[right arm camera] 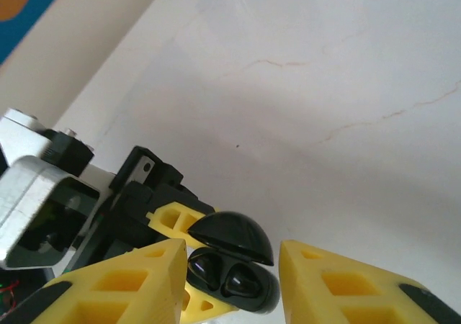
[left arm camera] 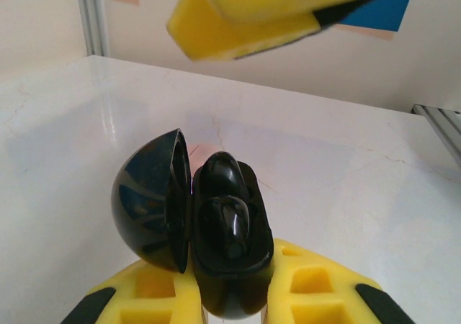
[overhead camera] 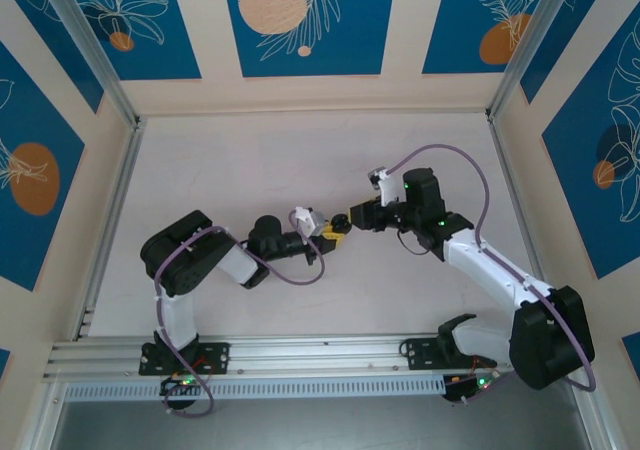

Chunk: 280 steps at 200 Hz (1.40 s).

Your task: Insert the wireless bluetooth earbuds into the charging case

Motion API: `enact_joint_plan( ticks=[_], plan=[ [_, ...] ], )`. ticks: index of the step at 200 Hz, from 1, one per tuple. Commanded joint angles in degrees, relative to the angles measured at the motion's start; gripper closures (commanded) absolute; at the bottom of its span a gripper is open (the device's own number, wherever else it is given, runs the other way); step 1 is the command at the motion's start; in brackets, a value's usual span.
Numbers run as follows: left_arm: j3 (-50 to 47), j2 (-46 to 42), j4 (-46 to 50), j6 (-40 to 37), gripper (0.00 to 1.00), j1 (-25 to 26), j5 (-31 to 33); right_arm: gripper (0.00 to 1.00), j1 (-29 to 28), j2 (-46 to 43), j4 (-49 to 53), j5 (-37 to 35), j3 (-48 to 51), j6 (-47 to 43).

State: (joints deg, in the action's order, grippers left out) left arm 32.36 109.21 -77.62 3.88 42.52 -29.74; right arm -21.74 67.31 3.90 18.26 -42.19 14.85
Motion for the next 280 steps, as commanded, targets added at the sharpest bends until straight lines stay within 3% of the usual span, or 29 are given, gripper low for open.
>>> enact_joint_plan(
  ticks=[1,53,126,200,280],
  plan=[
    [0.16,-1.88,-2.97,-2.25,0.84,0.42,-4.51,0.60,2.33,-1.04,0.86,8.78,0.21,1.14],
    [0.36,-2.27,-2.97,-2.52,0.84,0.54,-9.51,0.57,5.88,2.43,1.06,17.83,-0.56,1.86],
    [0.95,-2.25,-2.97,-2.39,0.84,0.54,-12.01,0.53,5.96,10.11,1.20,24.01,-3.15,1.50],
    [0.94,-2.63,-2.97,-2.29,0.84,0.50,-11.48,0.53,4.53,13.51,2.51,26.47,-4.63,0.44],
    [0.30,-3.10,-3.01,-2.33,0.84,0.54,-9.59,0.53,4.07,11.47,2.50,27.79,-3.83,0.29]
  ],
)
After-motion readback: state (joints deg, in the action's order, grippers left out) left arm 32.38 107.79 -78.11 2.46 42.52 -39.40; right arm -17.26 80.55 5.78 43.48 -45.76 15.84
